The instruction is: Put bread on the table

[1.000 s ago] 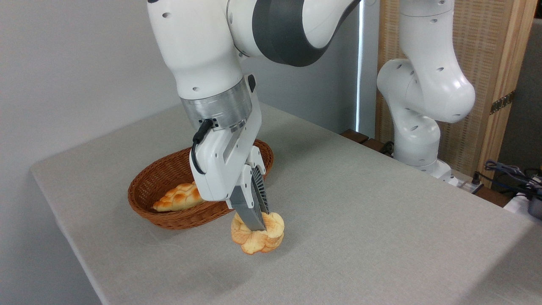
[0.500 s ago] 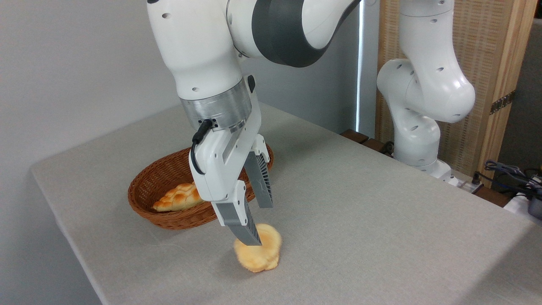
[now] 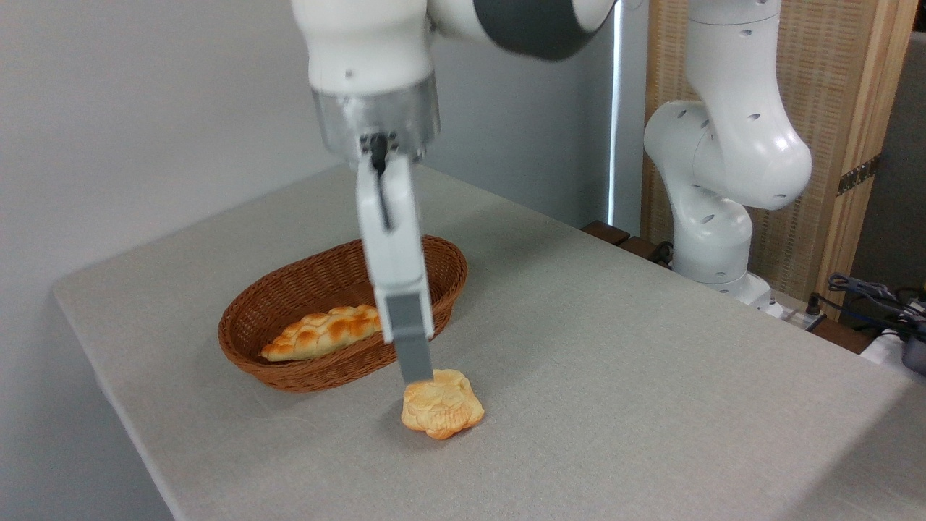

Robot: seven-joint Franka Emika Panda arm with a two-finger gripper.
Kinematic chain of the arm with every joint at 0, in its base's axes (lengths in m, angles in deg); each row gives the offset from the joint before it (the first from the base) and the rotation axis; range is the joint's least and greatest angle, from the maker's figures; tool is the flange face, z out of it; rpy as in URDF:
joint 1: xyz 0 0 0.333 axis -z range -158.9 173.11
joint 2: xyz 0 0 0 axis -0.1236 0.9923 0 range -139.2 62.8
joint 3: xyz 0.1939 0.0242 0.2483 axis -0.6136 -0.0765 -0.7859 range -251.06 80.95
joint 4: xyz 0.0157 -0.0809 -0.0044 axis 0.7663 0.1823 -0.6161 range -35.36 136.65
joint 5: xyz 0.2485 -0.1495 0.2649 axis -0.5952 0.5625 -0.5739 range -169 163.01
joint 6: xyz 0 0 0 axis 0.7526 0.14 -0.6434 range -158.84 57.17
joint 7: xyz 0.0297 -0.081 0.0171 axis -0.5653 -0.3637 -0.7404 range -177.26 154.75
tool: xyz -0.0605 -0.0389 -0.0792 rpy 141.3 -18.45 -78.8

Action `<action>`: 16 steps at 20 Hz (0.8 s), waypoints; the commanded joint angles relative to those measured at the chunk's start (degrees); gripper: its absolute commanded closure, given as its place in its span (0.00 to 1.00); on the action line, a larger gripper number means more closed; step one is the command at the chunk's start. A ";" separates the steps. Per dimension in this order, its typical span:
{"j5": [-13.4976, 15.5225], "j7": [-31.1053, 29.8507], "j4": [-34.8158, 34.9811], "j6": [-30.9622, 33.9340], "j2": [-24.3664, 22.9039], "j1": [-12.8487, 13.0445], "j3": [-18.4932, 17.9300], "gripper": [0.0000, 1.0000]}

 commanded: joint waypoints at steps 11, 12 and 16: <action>1.09 -42.22 -0.60 -0.48 -3.17 -6.78 15.87 0.06; 1.09 -42.22 -0.51 -0.39 -3.17 -8.11 17.20 0.02; 0.82 -41.61 -0.43 1.62 -3.26 -8.48 17.21 0.00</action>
